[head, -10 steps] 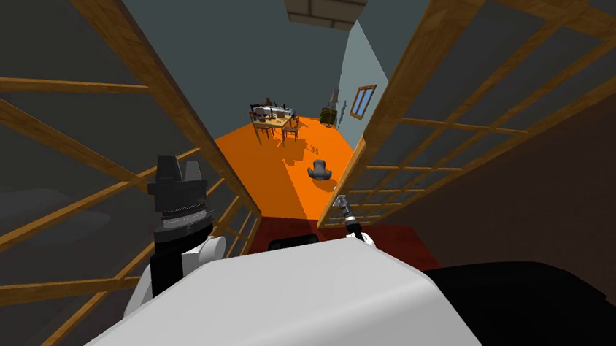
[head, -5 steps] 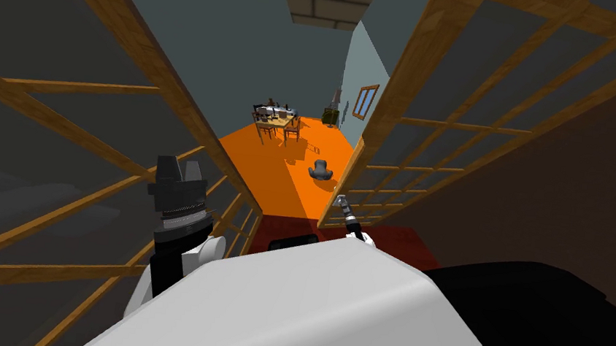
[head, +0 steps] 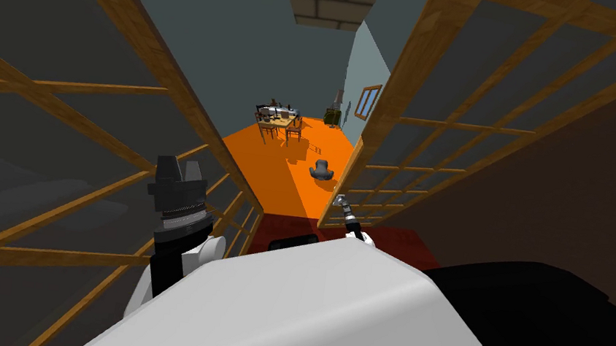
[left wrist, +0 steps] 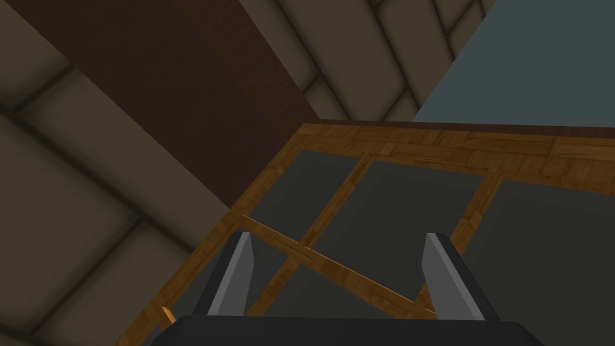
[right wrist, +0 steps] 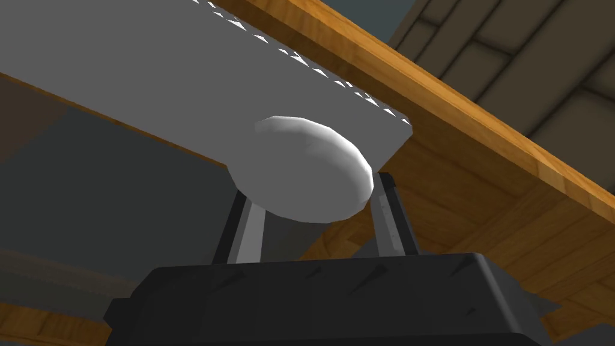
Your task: Pull the door open
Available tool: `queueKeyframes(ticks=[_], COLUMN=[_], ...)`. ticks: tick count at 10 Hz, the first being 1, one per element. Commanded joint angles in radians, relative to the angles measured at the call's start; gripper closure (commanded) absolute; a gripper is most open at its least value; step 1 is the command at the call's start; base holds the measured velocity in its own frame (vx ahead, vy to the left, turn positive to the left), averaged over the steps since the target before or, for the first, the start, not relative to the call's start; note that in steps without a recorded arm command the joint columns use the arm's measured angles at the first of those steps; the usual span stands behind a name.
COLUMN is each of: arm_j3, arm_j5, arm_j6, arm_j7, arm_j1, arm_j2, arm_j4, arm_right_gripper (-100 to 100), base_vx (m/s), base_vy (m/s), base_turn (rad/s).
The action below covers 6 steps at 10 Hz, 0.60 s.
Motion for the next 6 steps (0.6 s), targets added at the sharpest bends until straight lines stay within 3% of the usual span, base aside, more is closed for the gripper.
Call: queueKeyframes(ticks=[1, 6], arm_j3=[0.02, 0.037], arm_j5=[-0.021, -0.055], arm_j6=[-0.001, 0.002], arm_j7=[-0.05, -0.149], arm_j1=[-0.001, -0.004], arm_j2=[0.006, 0.003], arm_j4=[-0.003, -0.003], arm_right_gripper=[100, 100], base_vx=[-0.047, -0.027], base_vy=[-0.022, -0.016], base_turn=[0.073, 0.041])
